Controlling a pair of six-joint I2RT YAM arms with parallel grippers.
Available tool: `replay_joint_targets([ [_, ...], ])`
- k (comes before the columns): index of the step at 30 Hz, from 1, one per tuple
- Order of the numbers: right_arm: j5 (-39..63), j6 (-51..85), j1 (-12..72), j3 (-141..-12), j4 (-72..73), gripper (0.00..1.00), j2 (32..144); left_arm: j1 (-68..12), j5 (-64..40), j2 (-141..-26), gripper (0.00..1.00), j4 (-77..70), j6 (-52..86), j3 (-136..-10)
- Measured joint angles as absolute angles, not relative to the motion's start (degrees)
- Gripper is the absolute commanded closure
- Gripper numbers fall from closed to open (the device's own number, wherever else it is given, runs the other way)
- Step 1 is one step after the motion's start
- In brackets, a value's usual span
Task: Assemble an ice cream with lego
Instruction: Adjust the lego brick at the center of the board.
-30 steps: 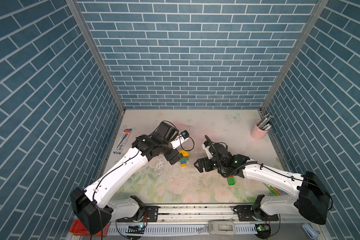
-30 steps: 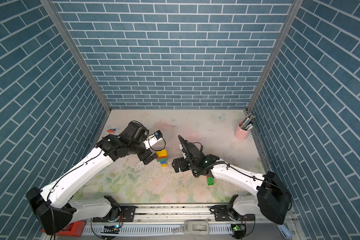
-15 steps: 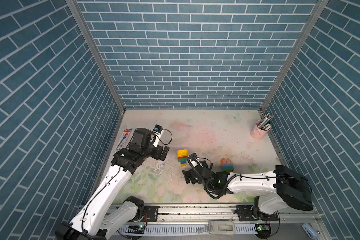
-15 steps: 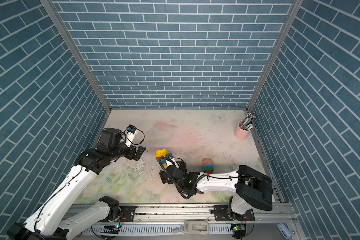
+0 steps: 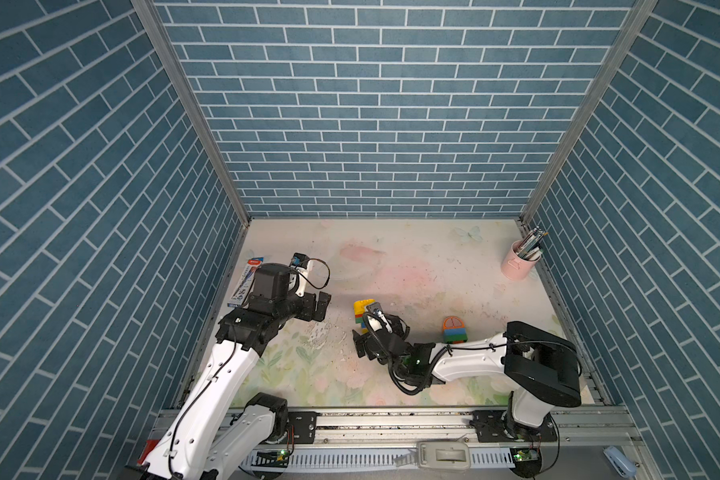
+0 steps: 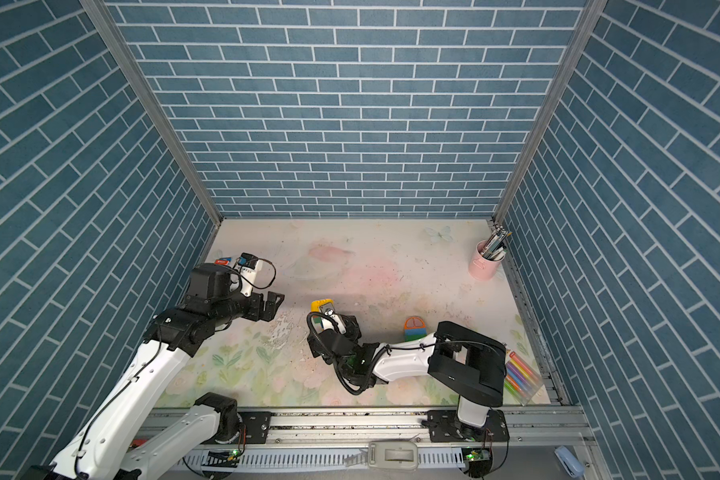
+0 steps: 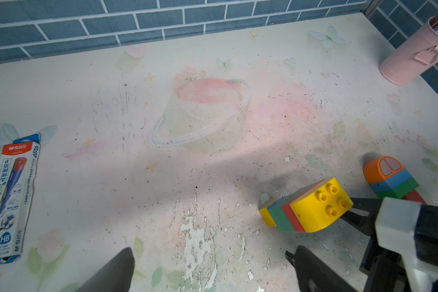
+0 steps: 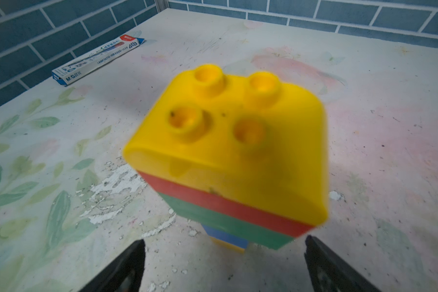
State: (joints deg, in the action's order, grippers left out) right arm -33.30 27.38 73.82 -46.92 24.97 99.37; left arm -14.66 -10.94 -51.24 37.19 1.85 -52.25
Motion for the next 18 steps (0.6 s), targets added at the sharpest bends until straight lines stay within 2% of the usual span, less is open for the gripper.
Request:
replay_joint_targets([
  [9, -33.5, 25.6, 71.6, -48.5, 29.5, 0.02, 102.6, -13.7, -12.0, -50.7, 0.00, 36.9, 2.2, -51.0],
  [18, -33.7, 23.9, 70.8, -49.6, 31.3, 0.24, 103.9, -13.5, -12.1, -50.7, 0.01, 36.9, 2.2, -50.9],
])
